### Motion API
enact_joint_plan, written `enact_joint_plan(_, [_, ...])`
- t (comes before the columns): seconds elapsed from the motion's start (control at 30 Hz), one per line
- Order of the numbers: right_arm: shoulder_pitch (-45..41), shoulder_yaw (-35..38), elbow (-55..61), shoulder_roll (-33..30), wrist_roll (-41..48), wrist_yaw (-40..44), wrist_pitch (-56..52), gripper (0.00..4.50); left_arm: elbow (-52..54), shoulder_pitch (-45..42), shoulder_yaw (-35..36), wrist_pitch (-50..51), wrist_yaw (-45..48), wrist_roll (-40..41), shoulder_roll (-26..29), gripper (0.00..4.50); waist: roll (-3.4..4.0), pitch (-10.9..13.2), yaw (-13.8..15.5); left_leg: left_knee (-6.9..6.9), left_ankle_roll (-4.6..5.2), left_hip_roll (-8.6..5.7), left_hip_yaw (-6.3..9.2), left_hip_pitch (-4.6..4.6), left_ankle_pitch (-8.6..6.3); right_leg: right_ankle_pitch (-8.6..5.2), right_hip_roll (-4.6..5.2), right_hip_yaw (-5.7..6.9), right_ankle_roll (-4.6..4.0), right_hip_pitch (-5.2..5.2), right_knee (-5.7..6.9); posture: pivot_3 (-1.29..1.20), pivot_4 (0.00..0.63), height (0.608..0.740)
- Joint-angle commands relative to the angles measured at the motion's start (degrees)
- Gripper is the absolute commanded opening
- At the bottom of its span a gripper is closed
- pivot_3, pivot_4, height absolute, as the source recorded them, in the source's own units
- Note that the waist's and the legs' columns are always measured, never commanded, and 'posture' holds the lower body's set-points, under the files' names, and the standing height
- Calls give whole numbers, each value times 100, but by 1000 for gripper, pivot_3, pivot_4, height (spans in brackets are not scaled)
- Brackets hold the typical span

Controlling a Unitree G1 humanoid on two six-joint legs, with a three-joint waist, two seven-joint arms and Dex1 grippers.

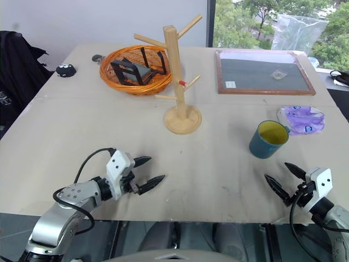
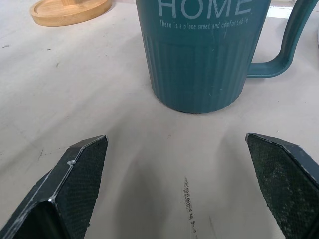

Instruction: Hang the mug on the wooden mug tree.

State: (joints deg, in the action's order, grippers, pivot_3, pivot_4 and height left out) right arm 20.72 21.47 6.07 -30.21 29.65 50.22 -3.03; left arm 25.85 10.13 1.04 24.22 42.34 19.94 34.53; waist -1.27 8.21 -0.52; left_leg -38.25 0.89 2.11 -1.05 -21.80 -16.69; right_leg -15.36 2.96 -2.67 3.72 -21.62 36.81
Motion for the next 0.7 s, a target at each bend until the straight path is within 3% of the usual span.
enact_joint_plan(0.03, [-23, 212, 132, -86, 91, 4, 35, 4500, 181, 36, -20, -226, 36, 38, -59, 4435, 0, 0, 0, 0, 0, 0, 0, 0, 0, 0, 0, 0, 0, 0, 0, 0, 150, 737])
enact_joint_plan(0.7, [-62, 55, 429, -89, -2, -205, -105, 4500, 214, 174, 151, -357, 106, 87, 4, 4435, 1, 1, -2, 0, 0, -1, -1, 0, 0, 0, 1, 0, 0, 0, 0, 0, 150, 737])
